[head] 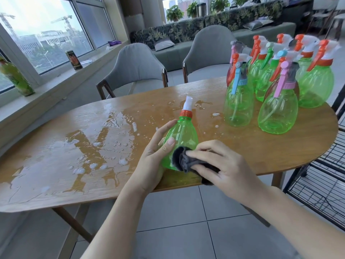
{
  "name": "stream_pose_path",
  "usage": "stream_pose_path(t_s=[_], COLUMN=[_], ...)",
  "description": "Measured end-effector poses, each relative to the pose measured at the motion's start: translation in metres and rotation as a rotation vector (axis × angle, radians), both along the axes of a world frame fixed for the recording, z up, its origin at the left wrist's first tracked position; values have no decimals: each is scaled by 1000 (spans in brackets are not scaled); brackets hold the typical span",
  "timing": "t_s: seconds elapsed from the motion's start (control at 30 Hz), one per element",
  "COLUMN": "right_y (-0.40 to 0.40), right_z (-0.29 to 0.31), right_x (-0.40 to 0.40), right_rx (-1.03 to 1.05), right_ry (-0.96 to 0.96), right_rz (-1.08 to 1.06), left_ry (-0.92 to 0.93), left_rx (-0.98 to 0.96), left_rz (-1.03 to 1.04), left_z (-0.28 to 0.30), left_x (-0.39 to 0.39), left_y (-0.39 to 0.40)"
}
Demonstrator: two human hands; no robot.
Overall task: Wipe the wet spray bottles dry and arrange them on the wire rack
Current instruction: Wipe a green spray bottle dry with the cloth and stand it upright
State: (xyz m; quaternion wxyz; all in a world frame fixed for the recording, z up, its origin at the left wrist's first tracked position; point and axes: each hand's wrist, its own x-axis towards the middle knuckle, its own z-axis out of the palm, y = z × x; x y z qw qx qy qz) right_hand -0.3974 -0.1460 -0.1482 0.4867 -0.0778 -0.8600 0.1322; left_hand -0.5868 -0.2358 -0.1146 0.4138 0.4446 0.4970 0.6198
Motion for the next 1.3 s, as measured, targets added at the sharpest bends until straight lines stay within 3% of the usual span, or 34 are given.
stream_pose_path(t_s=[0.13, 0.3, 0.43, 0.67, 0.83, 0.97, 1.17, 1.3], right_y=[13, 25, 18, -6, -3, 3, 17, 24], right_z=[14, 24, 15, -3, -3, 1, 18, 22], right_x=[-3, -8, -7, -10, -12, -14, -19, -22], right_rx=[-234, -552, -450, -90, 125, 71, -194, -356], right_ry=[139, 202, 108, -20, -88, -18, 141, 156], right_rz=[-87, -25, -14, 88, 47, 22, -108, -84], left_ry=[-8, 240, 300, 181, 65, -28, -80, -102], left_rx=[3, -1, 41, 69, 42, 40, 58, 55], left_rz=[-56, -65, -12, 127, 82, -35, -141, -143], left_z=[0, -4, -3, -4, -2, -2, -6, -7], left_x=[-5, -15, -17, -7, -9, -17, -25, -22], left_y=[-5, -9, -8, -2, -1, -3, -3, -2])
